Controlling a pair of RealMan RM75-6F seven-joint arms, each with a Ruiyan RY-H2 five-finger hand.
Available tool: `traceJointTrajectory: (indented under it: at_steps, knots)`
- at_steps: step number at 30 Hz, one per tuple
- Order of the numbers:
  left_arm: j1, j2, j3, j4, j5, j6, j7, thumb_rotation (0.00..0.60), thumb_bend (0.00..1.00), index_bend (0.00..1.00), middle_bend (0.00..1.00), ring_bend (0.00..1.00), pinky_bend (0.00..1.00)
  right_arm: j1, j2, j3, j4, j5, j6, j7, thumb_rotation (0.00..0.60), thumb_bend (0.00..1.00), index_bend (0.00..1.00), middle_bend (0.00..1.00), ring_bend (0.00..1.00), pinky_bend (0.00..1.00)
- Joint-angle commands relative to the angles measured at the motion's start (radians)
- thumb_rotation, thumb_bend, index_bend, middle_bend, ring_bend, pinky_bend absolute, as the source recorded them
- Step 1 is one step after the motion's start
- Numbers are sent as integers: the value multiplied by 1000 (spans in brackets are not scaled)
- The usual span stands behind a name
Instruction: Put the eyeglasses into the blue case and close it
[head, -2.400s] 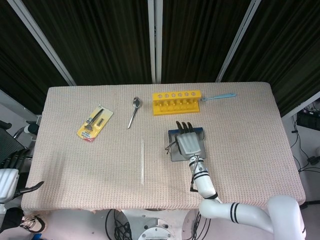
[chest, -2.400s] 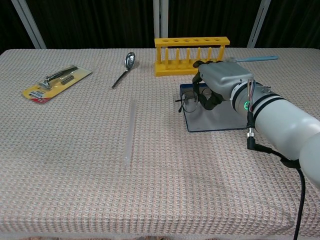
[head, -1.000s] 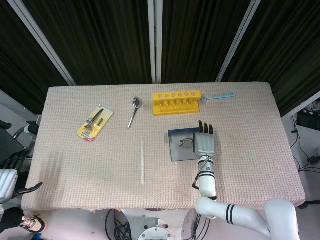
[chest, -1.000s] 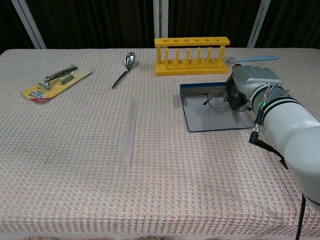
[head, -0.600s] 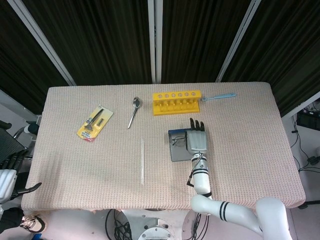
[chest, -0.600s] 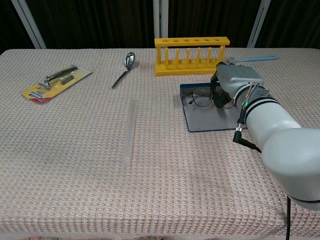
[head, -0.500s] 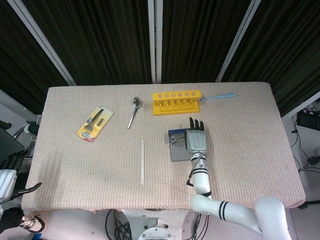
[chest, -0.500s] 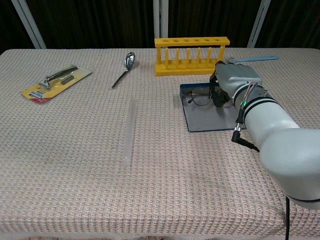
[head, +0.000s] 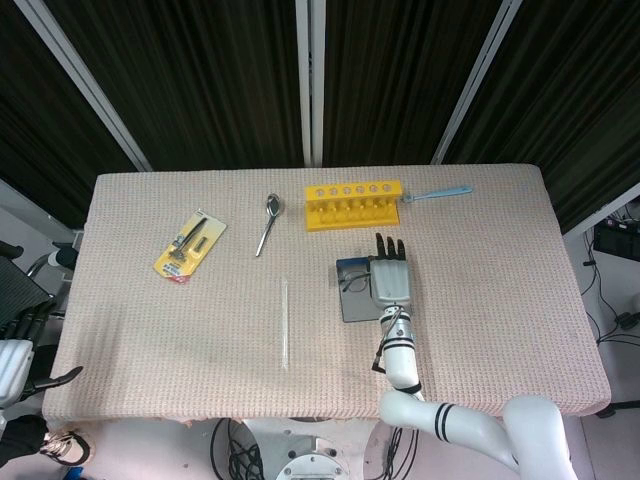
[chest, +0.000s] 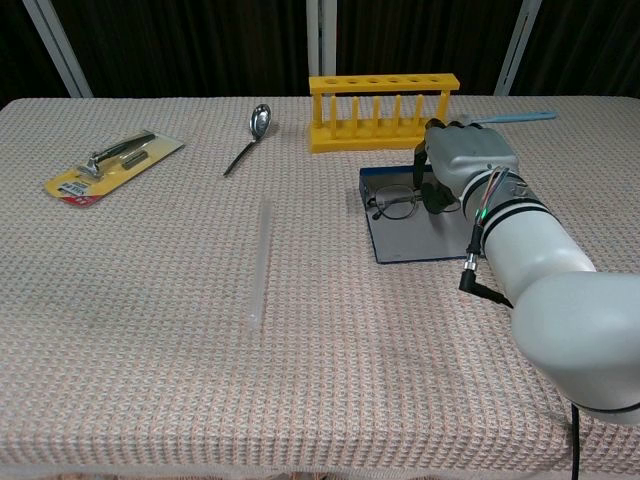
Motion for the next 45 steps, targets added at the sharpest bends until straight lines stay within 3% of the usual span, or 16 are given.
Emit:
traceJointTrajectory:
  at_steps: [1, 8, 17, 22, 32, 45]
  knots:
    - [0, 1, 1, -2, 0, -2, 2, 364, 90, 25, 61, 80, 206, -8, 6, -9, -3, -12, 0, 6, 600, 477, 0, 0, 0, 0]
    - [0, 4, 3, -11, -3, -8, 9, 366, 90, 25, 61, 80, 206, -22, 18, -33, -6, -72, 1, 45, 600, 471, 0, 0, 0, 0]
    - [0, 7, 4, -9, -7, -17, 7, 373, 90, 25, 61, 81, 206, -100, 104, -140, -108, -229, 38, 148, 600, 413, 0, 0, 0, 0]
    - [0, 4, 5, -8, -3, -15, 7, 371, 90, 25, 61, 80, 206, -82, 136, -107, -141, -187, -24, 102, 600, 330, 0, 0, 0, 0]
    - [-2, 9, 3, -17, -5, -17, 17, 371, 90, 25, 61, 80, 206, 9, 152, -40, -158, -15, -117, -115, 600, 180, 0, 0, 0, 0]
    - [0, 8, 3, -8, -9, -19, 11, 371, 90, 25, 61, 80, 206, 68, 95, -30, -68, 17, -139, -118, 600, 176, 0, 0, 0, 0]
